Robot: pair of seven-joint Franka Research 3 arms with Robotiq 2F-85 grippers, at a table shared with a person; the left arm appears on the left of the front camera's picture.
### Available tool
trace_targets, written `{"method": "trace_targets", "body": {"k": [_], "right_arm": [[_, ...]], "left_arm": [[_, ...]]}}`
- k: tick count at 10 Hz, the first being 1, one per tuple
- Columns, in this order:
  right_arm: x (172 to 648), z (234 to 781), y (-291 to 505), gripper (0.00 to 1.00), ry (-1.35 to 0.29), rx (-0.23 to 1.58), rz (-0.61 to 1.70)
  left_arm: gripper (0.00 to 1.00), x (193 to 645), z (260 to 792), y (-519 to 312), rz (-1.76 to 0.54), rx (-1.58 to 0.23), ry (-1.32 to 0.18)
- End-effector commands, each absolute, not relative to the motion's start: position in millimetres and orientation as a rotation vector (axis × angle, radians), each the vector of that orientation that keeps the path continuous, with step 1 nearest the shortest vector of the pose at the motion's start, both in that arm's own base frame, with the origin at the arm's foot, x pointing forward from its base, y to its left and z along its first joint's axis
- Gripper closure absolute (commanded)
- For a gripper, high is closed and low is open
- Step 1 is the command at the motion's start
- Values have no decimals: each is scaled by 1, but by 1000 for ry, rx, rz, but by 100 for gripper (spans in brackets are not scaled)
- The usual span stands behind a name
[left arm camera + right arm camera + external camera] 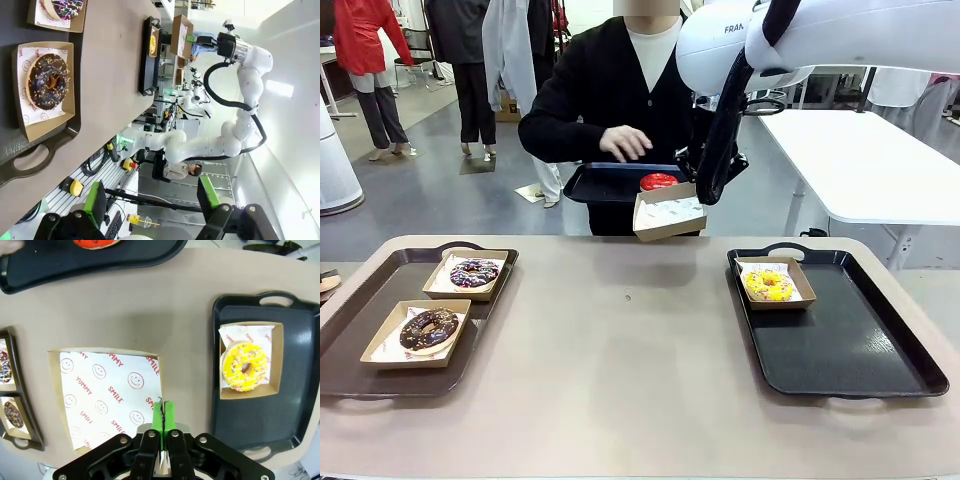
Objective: Individually package the donuts and arrange them on the tray.
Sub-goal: Place the picked Paper togo box on the Handle tray while simultaneously picking up another Paper togo box from the table with the other hand, then place the picked Paper togo box on the Handle tray.
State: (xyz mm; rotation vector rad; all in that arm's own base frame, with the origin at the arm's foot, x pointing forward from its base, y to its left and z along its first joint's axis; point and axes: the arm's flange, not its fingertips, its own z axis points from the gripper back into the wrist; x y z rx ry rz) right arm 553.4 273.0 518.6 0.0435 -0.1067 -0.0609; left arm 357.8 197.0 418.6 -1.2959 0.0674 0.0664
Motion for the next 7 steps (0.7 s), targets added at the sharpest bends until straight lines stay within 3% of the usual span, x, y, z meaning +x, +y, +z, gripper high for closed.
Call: {"method": "trace_targets", "body": {"k": [1, 7], "right_arm": [[548, 517, 269, 100, -115, 47, -63], [548, 517, 269, 100, -115, 47, -63]], "left_arm": [[4, 356, 418, 196, 82, -1292, 66], [4, 356, 418, 196, 82, -1292, 66]]}}
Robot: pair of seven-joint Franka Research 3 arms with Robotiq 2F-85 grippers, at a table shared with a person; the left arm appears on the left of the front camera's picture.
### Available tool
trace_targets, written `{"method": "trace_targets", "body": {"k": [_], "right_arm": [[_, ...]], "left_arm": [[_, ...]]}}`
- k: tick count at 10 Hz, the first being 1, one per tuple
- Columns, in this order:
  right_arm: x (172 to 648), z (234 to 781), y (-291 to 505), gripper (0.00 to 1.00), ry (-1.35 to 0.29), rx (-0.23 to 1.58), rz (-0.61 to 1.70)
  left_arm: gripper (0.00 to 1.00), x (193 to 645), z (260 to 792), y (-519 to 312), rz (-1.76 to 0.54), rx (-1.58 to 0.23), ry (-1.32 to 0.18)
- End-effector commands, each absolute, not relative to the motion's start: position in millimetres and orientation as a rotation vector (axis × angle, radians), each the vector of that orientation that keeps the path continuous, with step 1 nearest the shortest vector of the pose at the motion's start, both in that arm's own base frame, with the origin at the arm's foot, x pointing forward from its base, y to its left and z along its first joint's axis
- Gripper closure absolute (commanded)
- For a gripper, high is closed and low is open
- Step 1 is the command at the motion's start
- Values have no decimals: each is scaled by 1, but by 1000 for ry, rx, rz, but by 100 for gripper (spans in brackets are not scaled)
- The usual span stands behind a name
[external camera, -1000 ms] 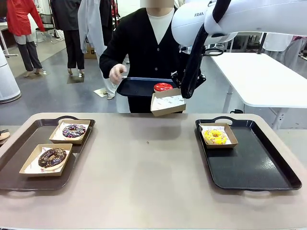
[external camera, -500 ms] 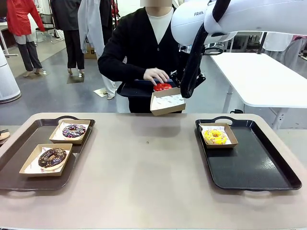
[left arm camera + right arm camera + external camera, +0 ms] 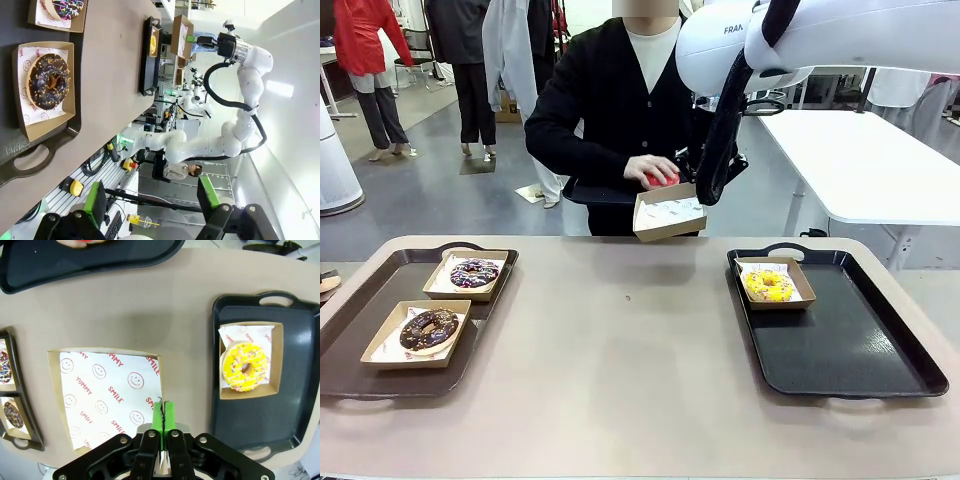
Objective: Individually package the donuts and arrange them on the tray.
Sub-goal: Place the picked Paper togo box on the Handle tray.
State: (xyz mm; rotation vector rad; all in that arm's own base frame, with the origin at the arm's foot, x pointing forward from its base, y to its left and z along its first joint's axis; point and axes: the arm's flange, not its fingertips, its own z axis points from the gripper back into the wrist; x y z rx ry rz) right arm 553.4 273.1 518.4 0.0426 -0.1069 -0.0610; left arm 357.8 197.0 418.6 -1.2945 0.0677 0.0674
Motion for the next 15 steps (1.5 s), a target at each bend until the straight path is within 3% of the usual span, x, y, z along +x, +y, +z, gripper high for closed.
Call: {"method": "trace_targets", "body": {"k": [1, 15], "right_arm": [[548, 517, 269, 100, -115, 47, -63], [548, 517, 269, 100, -115, 47, -63]], "left_arm": [[4, 356, 418, 196, 82, -1292, 66], [4, 356, 418, 196, 82, -1292, 66]]}}
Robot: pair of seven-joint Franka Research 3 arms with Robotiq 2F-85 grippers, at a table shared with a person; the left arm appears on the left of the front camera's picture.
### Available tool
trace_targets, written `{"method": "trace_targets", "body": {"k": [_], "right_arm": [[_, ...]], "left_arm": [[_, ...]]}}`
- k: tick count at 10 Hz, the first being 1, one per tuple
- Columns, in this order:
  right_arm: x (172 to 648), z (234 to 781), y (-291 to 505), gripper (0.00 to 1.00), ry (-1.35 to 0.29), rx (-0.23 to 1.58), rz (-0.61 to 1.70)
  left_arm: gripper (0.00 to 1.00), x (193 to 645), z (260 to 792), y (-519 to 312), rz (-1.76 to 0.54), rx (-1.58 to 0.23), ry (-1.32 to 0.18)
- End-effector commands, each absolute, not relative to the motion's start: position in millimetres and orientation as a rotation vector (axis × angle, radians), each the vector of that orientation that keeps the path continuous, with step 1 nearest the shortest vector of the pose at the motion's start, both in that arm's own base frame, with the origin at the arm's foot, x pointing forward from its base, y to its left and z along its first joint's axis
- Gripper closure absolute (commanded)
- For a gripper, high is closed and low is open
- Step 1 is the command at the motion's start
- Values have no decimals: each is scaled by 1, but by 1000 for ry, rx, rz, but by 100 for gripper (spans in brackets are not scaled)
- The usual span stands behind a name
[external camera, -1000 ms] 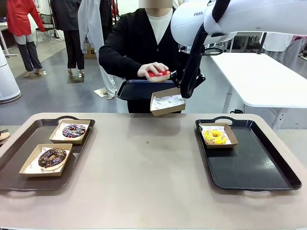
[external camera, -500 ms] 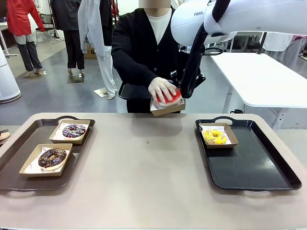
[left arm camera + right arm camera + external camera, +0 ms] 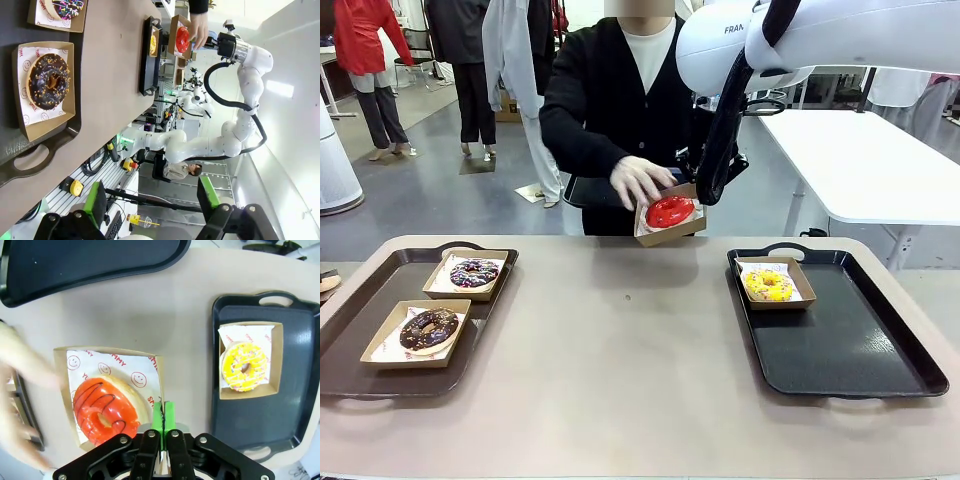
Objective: Individually package the donuts and arrange them on the tray.
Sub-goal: Place the picked Paper togo box on the Handle tray.
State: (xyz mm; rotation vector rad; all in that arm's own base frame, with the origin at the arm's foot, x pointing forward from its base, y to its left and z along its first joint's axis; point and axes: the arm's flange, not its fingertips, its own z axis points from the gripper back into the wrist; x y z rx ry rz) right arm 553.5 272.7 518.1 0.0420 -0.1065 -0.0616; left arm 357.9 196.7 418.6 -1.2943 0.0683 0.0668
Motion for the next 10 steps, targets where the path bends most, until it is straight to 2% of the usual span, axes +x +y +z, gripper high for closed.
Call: {"method": "trace_targets", "body": {"k": [1, 8, 10], "right_arm": [[548, 517, 269, 100, -115, 47, -63], [553, 518, 273, 99, -106, 42, -62], [523, 513, 233, 99, -52, 90, -7]], "left_arm": [[4, 356, 418, 196, 82, -1292, 66], [4, 356, 418, 196, 82, -1292, 66], [4, 356, 418, 196, 82, -1292, 66]]}}
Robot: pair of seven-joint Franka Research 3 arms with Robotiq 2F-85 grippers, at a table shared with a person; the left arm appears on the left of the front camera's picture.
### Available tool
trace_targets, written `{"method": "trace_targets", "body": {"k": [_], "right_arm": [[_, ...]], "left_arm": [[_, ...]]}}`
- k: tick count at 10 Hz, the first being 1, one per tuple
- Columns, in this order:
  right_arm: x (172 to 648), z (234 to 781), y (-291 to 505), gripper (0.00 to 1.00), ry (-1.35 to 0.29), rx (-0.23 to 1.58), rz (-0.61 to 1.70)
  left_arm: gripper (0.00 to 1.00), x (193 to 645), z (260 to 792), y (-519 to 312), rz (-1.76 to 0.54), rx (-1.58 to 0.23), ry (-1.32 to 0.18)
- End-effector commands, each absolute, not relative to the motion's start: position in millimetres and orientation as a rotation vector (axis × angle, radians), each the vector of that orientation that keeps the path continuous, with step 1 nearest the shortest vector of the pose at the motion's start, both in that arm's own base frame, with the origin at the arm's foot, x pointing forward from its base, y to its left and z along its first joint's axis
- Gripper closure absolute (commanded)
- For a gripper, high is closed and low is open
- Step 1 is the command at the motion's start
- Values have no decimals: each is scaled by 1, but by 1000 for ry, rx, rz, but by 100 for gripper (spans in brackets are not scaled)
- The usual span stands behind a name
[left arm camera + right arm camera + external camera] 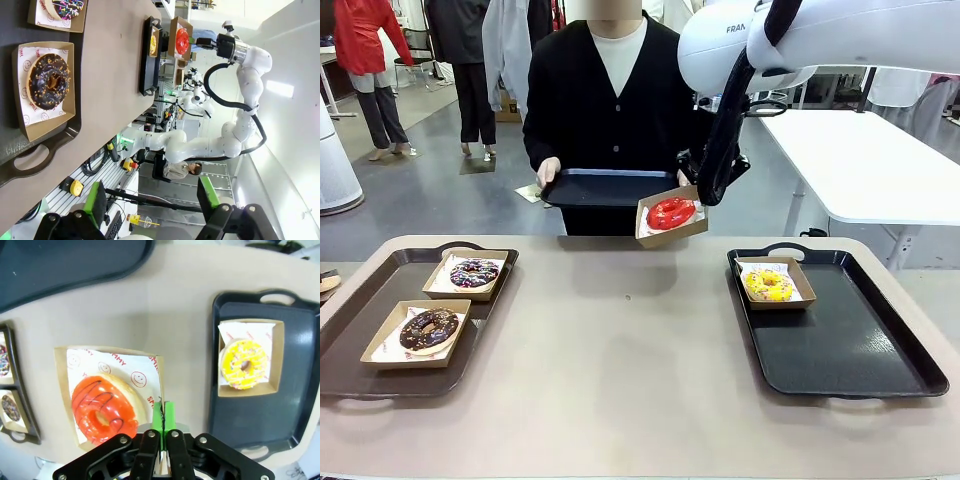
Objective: Individually package the donuts and arrange them on the tray.
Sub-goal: Place the picked Paper togo box on the Handle tray.
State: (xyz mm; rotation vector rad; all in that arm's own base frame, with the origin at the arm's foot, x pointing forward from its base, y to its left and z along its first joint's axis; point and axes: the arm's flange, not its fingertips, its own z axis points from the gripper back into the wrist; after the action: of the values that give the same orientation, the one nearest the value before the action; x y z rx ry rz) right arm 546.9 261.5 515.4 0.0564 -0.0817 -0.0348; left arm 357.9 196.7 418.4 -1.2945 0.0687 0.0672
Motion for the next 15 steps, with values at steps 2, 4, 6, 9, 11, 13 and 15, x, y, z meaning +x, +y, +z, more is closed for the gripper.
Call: {"method": "trace_targets", "body": {"k": [2, 4, 6, 9, 11, 13, 15], "right_arm": [[472, 520, 180, 99, -66, 150, -41], [445, 507, 142, 99, -37, 186, -100], [436, 481, 108, 99, -48, 171, -98], [427, 443, 84, 99, -40, 35, -68], [429, 427, 77, 99, -22, -11, -13], [435, 413, 76, 99, 44, -19, -25], [428, 416, 79, 99, 26, -9, -37]], "left_arm": [[4, 356, 418, 196, 82, -1292, 66], [4, 356, 418, 196, 82, -1292, 66], [4, 356, 418, 196, 82, -1292, 66], [4, 356, 418, 196, 82, -1292, 66], [4, 356, 418, 196, 82, -1292, 66], [4, 356, 418, 196, 82, -1292, 66], [4, 356, 418, 196, 82, -1292, 66]]}}
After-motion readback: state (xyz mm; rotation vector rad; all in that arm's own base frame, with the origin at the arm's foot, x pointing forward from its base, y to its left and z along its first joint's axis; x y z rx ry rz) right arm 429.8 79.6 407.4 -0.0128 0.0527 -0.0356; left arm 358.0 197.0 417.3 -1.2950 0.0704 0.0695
